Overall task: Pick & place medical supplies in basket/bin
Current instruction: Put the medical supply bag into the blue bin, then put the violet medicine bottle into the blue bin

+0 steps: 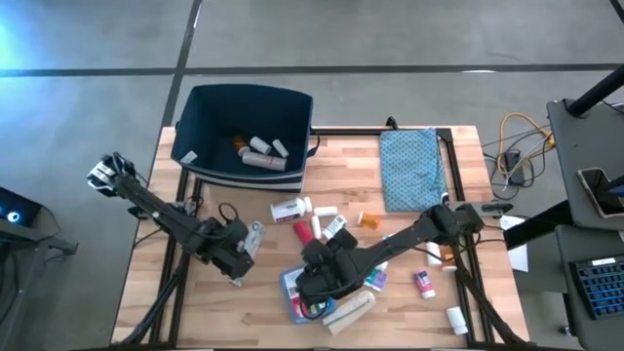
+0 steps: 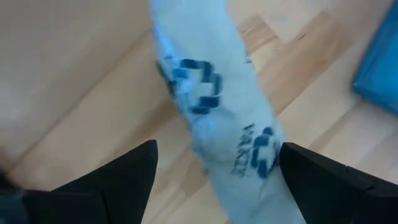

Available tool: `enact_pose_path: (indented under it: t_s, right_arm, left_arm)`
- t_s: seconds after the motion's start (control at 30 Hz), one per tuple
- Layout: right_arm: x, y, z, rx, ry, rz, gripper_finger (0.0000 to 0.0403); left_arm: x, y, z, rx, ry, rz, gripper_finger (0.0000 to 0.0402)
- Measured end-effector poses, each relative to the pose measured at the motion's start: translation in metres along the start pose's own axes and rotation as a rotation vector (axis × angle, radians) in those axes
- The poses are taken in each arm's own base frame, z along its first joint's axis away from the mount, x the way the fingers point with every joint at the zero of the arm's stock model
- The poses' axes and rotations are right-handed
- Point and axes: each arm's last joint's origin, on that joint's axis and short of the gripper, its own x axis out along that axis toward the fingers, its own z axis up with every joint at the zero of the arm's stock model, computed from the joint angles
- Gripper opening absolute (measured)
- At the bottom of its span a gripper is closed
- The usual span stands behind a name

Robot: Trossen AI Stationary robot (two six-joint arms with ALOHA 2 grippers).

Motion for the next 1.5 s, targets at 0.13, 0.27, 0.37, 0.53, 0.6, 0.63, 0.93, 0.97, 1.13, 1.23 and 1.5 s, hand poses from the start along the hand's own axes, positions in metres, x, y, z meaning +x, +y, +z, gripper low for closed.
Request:
enact_pose_path:
  t_s: [0.13, 0.27, 0.37, 0.53, 0.6, 0.63, 0.93, 0.97, 1.13, 1.23, 1.5]
  right_arm:
    - [0.003, 0.000, -0.002, 0.011, 0.003, -0.010, 0.0215]
    - [0.005, -0.001, -0.004, 0.034, 0.009, -0.016, 0.0215]
    - [0.005, 0.000, -0.007, 0.041, 0.016, -0.014, 0.0215]
    - [0.005, 0.000, -0.008, 0.042, 0.016, -0.014, 0.0215]
    - [0.004, 0.000, -0.008, 0.039, -0.011, -0.021, 0.0215]
    - [0.001, 0.000, -0.008, 0.032, -0.037, -0.026, 0.0215]
    - [-0.067, -0.027, 0.012, 0.068, -0.339, -0.045, 0.0215]
    - [-0.070, -0.030, 0.014, 0.076, -0.359, -0.050, 0.0215]
    - [-0.078, -0.041, 0.025, 0.101, -0.399, -0.057, 0.0215]
    - [-0.073, -0.043, 0.030, 0.115, -0.393, -0.066, 0.0215]
    - [-0.066, -0.042, 0.030, 0.125, -0.297, -0.031, 0.0215]
  left_arm:
    - [0.023, -0.007, -0.002, 0.002, -0.012, -0.048, 0.0314]
    - [0.039, -0.004, -0.008, 0.015, 0.046, -0.026, 0.0297]
    - [0.044, 0.000, -0.011, 0.023, 0.064, -0.002, 0.0257]
    - [0.037, 0.000, -0.008, 0.057, 0.028, -0.030, 0.0143]
    - [0.026, -0.004, -0.004, 0.070, -0.003, -0.071, 0.0141]
    - [0.018, -0.006, -0.001, 0.072, -0.021, -0.097, 0.0141]
    - [-0.146, -0.012, 0.048, 0.054, -0.584, -0.433, 0.0141]
    - [-0.165, -0.007, 0.054, 0.050, -0.698, -0.413, 0.0141]
    - [-0.227, 0.032, 0.087, 0.132, -1.107, -0.001, 0.0174]
    - [-0.242, 0.060, 0.120, 0.081, -1.120, 0.166, 0.0258]
    - [-0.218, 0.130, 0.181, -0.078, -0.845, -0.031, 0.0365]
